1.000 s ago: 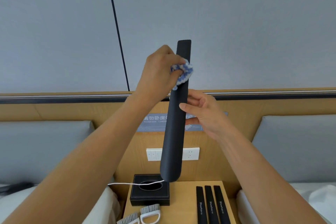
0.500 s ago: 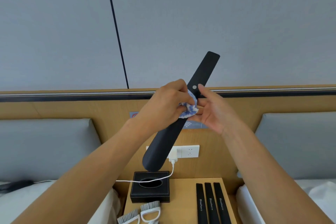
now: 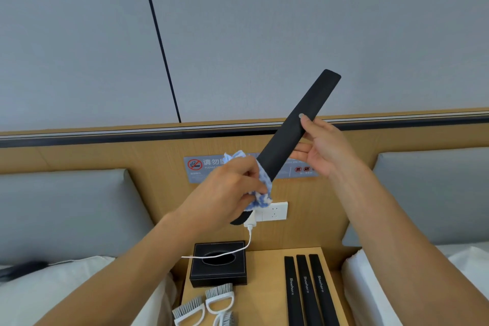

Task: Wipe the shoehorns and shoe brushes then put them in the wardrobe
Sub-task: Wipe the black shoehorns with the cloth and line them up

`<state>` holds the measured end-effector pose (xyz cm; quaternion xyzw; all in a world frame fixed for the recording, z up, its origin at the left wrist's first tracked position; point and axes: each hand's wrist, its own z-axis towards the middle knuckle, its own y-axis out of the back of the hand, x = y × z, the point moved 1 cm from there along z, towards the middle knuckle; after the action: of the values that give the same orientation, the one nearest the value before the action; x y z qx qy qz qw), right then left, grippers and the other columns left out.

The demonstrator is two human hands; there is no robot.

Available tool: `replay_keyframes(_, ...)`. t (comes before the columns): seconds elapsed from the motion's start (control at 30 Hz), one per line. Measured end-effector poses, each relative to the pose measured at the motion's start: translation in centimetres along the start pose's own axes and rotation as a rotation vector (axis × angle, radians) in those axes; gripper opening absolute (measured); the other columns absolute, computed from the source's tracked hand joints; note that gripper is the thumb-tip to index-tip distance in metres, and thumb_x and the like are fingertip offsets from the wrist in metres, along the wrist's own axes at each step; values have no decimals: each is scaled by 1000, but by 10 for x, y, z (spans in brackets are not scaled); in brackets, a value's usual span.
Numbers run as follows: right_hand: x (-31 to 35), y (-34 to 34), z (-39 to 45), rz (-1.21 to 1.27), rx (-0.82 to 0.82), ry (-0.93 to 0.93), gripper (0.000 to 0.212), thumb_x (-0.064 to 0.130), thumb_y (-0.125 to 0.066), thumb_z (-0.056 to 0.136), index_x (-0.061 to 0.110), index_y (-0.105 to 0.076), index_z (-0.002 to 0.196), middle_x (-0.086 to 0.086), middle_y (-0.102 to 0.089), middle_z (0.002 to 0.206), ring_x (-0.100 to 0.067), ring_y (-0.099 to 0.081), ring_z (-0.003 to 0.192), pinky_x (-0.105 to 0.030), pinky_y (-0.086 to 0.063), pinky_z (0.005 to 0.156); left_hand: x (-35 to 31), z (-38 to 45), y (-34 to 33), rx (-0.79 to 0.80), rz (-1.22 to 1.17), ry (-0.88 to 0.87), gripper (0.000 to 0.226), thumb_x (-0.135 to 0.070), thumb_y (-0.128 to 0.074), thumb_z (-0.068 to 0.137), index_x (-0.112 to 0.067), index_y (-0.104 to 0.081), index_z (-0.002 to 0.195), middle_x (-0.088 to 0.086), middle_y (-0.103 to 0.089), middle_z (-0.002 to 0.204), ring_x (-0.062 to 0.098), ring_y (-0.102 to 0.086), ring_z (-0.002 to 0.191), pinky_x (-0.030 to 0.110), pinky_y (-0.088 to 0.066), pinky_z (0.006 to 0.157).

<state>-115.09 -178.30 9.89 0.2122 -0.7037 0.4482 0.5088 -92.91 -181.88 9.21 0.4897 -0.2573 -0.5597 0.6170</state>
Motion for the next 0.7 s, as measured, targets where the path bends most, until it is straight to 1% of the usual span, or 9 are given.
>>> replay_keyframes(0.07, 4, 5, 1, 4, -24, 8, 21, 22, -62, 98, 11, -65, 116, -11, -75, 110, -33, -75, 90, -45, -62, 66, 3, -13, -4, 52, 15, -40, 16, -7, -75, 79, -18, -77, 89, 1, -59, 94, 7, -55, 76, 6, -33, 60)
replay_keyframes(0.13, 8, 9, 2, 4, -40, 18, 22, 21, -62, 98, 12, -65, 117, -11, -75, 111, -32, -75, 90, -46, -62, 68, 7, -23, -8, 79, 25, -53, 20, -5, -80, 73, -19, -78, 87, 1, -59, 92, 12, -60, 72, 16, -44, 51)
replay_keyframes(0.17, 10, 11, 2, 3, -45, 21, 23, 21, -61, 98, 12, -64, 119, -10, -74, 112, -32, -75, 91, -47, -63, 71, 9, -28, -9, 80, 26, -56, 20, -5, -82, 72, -19, -78, 86, 1, -59, 91, 13, -61, 71, 22, -48, 49)
replay_keyframes(0.23, 10, 14, 3, -5, -57, 23, 23, 21, -61, 98, 13, -64, 119, -10, -74, 113, -31, -76, 91, -48, -63, 73, 11, -34, -10, 80, 9, -59, 21, -5, -81, 72, -19, -78, 86, -1, -58, 91, 13, -60, 71, 26, -49, 51)
replay_keyframes(0.3, 6, 14, 2, -17, -57, 20, 22, 22, -61, 98, 14, -65, 118, -9, -74, 113, -29, -76, 90, -47, -63, 73, 12, -37, -10, 74, -7, -70, 19, -5, -79, 74, -19, -78, 86, -1, -58, 91, 13, -59, 71, 24, -47, 53)
replay_keyframes(0.4, -3, 14, -2, -34, -44, 13, 21, 23, -60, 99, 16, -64, 118, -8, -74, 113, -29, -76, 92, -46, -63, 75, 11, -35, -10, 72, -37, -55, 17, -7, -77, 77, -20, -78, 89, -3, -59, 93, 6, -54, 75, 10, -37, 61)
replay_keyframes(0.47, -11, 12, -5, -48, -18, 1, 21, 24, -60, 99, 16, -65, 117, -8, -74, 113, -29, -76, 92, -43, -63, 71, 10, -31, -12, 76, -45, -20, 19, -9, -78, 79, -20, -78, 94, -3, -59, 97, 3, -53, 79, 3, -31, 65)
replay_keyframes(0.57, -25, 7, -11, -84, 21, -22, 19, 26, -59, 99, 16, -67, 114, -7, -73, 113, -30, -76, 90, -41, -62, 69, 7, -19, -18, 55, -54, 10, 21, -9, -74, 82, -19, -77, 100, -2, -59, 102, 10, -58, 83, 9, -37, 65)
replay_keyframes(0.7, -49, 9, -21, -121, 46, -76, 23, 30, -58, 99, 16, -64, 117, -8, -73, 113, -32, -75, 92, -44, -63, 74, 3, -4, -25, -12, -88, 0, 20, -7, -72, 84, -17, -77, 101, -2, -58, 99, 12, -58, 85, 21, -47, 64)
